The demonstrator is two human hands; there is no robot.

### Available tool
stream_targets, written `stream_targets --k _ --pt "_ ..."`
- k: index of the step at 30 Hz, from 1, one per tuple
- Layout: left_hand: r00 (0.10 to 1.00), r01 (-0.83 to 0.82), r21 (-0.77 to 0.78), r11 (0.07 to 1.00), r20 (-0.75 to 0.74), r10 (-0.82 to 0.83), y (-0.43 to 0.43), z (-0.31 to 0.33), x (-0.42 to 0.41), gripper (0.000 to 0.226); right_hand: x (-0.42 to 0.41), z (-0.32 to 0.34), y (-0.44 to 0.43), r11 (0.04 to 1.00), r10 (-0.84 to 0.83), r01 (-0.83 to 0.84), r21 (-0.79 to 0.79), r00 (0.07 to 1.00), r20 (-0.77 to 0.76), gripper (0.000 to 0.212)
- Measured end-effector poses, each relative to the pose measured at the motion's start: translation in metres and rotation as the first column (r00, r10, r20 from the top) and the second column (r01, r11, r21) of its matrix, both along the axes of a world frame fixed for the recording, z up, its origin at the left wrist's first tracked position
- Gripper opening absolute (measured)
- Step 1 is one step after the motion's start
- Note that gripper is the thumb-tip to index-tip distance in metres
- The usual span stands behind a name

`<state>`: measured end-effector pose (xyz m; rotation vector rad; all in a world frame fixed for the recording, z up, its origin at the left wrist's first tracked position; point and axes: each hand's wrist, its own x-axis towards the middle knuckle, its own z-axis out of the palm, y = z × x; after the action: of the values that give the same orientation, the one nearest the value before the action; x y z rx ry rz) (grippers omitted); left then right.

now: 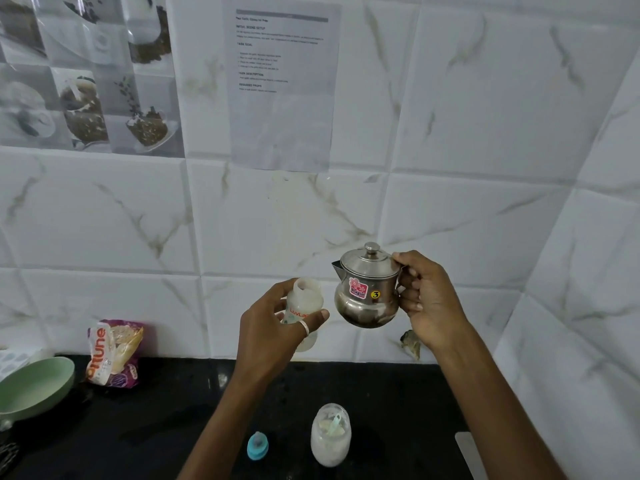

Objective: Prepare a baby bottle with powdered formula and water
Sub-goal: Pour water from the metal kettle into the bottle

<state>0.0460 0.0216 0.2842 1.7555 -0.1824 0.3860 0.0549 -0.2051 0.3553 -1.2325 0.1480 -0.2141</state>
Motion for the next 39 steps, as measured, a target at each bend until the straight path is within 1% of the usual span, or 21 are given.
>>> stream_targets --k 4,7,10,13,18,20,21,22,23,25,26,29,33,35,39 --pt "1.000 0.011 0.012 1.000 -0.008 -0.011 -0.007 -0.005 0.003 0.058 -0.002 -0.011 -0.010 0.999 -0.038 0.038 0.006 0.999 -0.007 0.049" --pt "0.999 0.028 -0.001 1.000 -0.016 -0.028 -0.014 -0.011 0.003 0.056 -0.003 -0.024 -0.018 0.995 -0.090 0.091 0.032 0.995 -0.044 0.054" --pt "0.998 0.049 -0.015 0.999 -0.033 -0.050 -0.022 -0.019 0.002 0.054 0.000 -0.040 -0.029 0.989 -0.136 0.141 0.049 0.987 -0.084 0.053" --pt "0.998 0.051 -0.015 0.999 -0.044 -0.052 -0.031 -0.028 0.000 0.056 0.003 -0.058 -0.041 0.983 -0.174 0.179 0.046 0.980 -0.091 0.051" --pt "0.995 0.057 -0.035 0.998 -0.086 -0.059 -0.044 -0.050 -0.007 0.051 0.007 -0.097 -0.057 0.979 -0.196 0.200 0.029 0.976 -0.099 0.057" --pt "0.992 0.051 -0.043 0.998 -0.113 -0.055 -0.050 -0.061 -0.009 0.050 0.010 -0.122 -0.065 0.981 -0.187 0.190 0.024 0.976 -0.116 0.051" --pt "0.991 0.043 -0.050 0.998 -0.123 -0.048 -0.052 -0.066 -0.010 0.052 0.011 -0.134 -0.068 0.984 -0.175 0.177 0.008 0.977 -0.118 0.042" --pt "0.989 0.033 -0.062 0.998 -0.139 -0.041 -0.054 -0.073 -0.010 0.054 0.013 -0.148 -0.071 0.986 -0.163 0.165 0.002 0.979 -0.122 0.026" --pt "0.987 0.021 -0.075 0.997 -0.156 -0.033 -0.056 -0.080 -0.009 0.056 0.015 -0.162 -0.073 0.987 -0.160 0.163 0.007 0.978 -0.136 0.016" --pt "0.982 0.003 -0.089 0.996 -0.188 -0.020 -0.059 -0.096 -0.009 0.056 0.020 -0.195 -0.078 0.984 -0.172 0.178 0.014 0.966 -0.195 0.012" --pt "0.980 -0.001 -0.092 0.996 -0.196 -0.017 -0.061 -0.103 -0.010 0.054 0.022 -0.209 -0.080 0.982 -0.183 0.188 0.002 0.959 -0.215 0.013" --pt "0.972 -0.016 -0.098 0.995 -0.236 -0.008 -0.066 -0.128 -0.011 0.052 0.026 -0.255 -0.085 0.983 -0.181 0.183 -0.019 0.948 -0.261 0.030" --pt "0.964 -0.042 -0.091 0.995 -0.265 0.017 -0.071 -0.161 -0.014 0.053 0.027 -0.305 -0.089 0.986 -0.168 0.166 -0.034 0.936 -0.311 0.040" --pt "0.961 -0.051 -0.096 0.994 -0.275 0.023 -0.074 -0.177 -0.016 0.053 0.027 -0.327 -0.090 0.987 -0.160 0.153 -0.046 0.928 -0.337 0.037" --pt "0.957 -0.066 -0.088 0.994 -0.287 0.038 -0.076 -0.201 -0.017 0.054 0.027 -0.360 -0.090 0.992 -0.123 0.114 -0.046 0.926 -0.356 0.020"
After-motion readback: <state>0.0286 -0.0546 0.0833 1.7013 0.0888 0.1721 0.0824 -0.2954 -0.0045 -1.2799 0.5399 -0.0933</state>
